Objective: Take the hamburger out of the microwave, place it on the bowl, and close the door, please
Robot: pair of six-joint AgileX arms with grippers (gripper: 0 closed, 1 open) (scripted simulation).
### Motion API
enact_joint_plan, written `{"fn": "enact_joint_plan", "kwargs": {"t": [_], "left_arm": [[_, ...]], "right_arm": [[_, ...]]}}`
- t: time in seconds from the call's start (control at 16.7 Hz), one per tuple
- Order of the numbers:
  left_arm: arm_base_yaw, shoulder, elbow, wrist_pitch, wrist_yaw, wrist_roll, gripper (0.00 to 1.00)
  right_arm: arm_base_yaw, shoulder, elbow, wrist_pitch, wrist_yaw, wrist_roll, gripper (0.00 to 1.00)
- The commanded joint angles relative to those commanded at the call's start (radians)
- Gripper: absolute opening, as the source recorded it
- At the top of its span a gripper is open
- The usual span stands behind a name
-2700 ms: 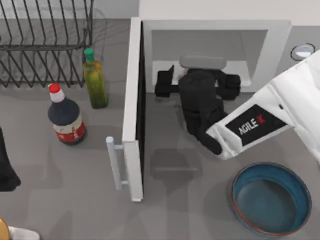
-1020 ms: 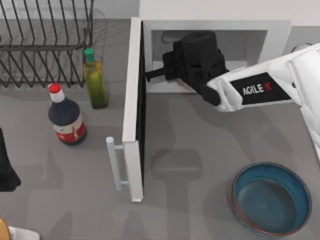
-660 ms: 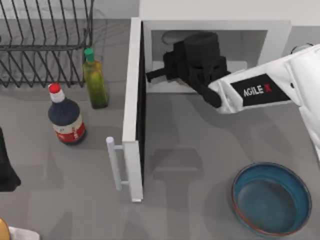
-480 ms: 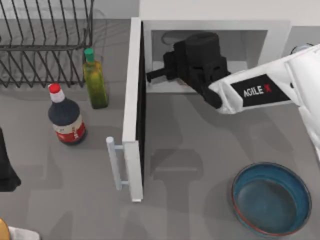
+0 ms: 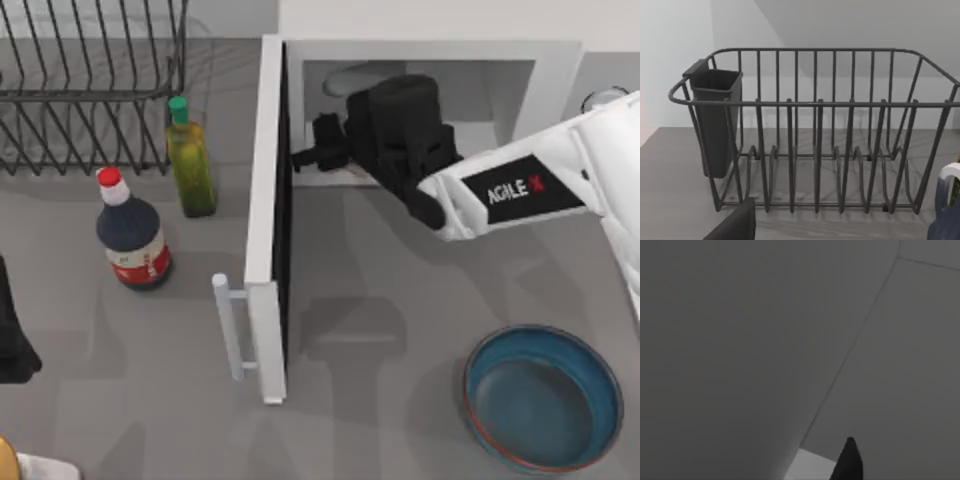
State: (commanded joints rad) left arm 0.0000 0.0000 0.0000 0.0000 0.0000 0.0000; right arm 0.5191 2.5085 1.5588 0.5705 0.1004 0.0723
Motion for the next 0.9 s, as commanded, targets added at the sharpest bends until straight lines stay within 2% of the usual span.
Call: {"fn": "enact_joint_plan", "kwargs": {"t": [0.6, 0.9], "left_arm": [[0.000, 0.000, 0.000, 0.000, 0.000, 0.000, 1.00], [0.000, 0.000, 0.000, 0.000, 0.000, 0.000, 1.00]], "right_arm": [[0.216, -0.282, -0.644, 0.307, 0.195, 0.087, 0.00], [0.266, -0.349, -0.761, 0.379, 0.241, 0.107, 0.00]]}}
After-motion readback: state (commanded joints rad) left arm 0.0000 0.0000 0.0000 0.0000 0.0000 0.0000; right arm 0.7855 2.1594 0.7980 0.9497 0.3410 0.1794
